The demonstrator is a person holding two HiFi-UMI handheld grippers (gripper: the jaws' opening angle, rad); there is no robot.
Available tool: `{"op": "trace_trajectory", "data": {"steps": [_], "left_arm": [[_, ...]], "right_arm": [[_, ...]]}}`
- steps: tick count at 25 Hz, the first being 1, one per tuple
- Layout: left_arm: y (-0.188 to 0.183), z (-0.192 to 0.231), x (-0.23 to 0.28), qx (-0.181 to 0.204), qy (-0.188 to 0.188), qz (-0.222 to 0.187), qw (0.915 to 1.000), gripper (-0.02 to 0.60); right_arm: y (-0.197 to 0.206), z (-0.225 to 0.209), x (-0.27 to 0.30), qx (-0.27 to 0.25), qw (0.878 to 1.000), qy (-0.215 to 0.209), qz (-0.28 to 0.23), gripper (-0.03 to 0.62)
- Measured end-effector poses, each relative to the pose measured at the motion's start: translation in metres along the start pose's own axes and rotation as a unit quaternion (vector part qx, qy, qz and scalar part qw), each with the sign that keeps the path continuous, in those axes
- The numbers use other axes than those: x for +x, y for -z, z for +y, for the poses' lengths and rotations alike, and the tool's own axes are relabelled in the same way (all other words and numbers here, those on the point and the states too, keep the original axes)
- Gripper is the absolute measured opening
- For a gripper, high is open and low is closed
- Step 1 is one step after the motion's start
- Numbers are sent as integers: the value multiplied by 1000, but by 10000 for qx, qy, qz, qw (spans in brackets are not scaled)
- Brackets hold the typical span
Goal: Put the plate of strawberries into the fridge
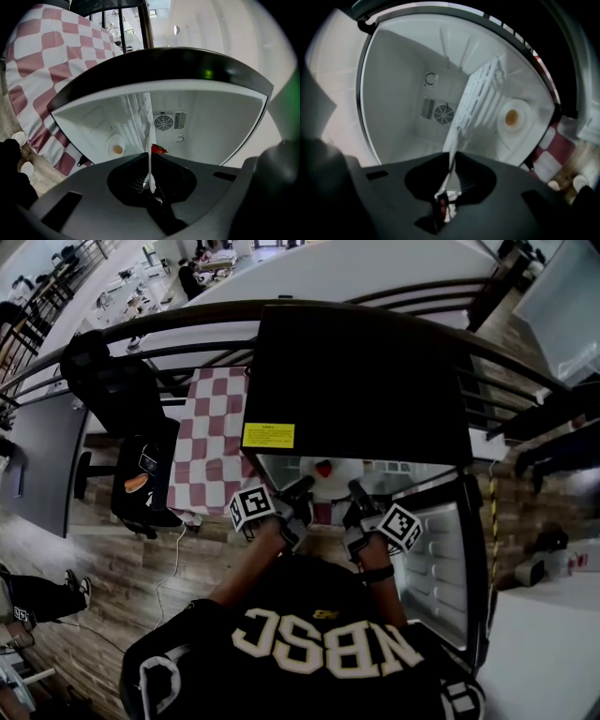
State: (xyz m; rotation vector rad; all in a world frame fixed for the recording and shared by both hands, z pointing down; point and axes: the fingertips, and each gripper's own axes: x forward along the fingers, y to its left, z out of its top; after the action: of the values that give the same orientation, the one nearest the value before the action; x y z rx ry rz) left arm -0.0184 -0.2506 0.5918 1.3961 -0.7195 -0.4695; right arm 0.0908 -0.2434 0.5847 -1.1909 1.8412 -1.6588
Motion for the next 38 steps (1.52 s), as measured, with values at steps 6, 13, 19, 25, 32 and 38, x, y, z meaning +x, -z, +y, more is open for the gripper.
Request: {"op": "trace_trajectory", "data": {"steps": [6,13,19,25,32,38], "left_arm": [[-3,0,6,-54,26,25,10000,29],[-10,-6,7,215,101,-186,9995,31],[-10,-11,5,481,123,-150,9987,85],[-6,-15,4,564,180,-58,9982,204],[-4,-14,-9,997,94,-93,9949,212],[9,-7,-21,1669,-55,57,9859,211]], "right_arm": [[-5,-1,4,22,10000,36,-83,54],[-6,3,10,-180,9998,-111,-70,55],[-4,5,13,-395,9992,-49,-90,139],[4,4,11,-423,9991,59,-26,221],[-6,5,-1,-904,9954,2,-307,233],[1,3,-16,-1228,9917,-22,-371,232]]}}
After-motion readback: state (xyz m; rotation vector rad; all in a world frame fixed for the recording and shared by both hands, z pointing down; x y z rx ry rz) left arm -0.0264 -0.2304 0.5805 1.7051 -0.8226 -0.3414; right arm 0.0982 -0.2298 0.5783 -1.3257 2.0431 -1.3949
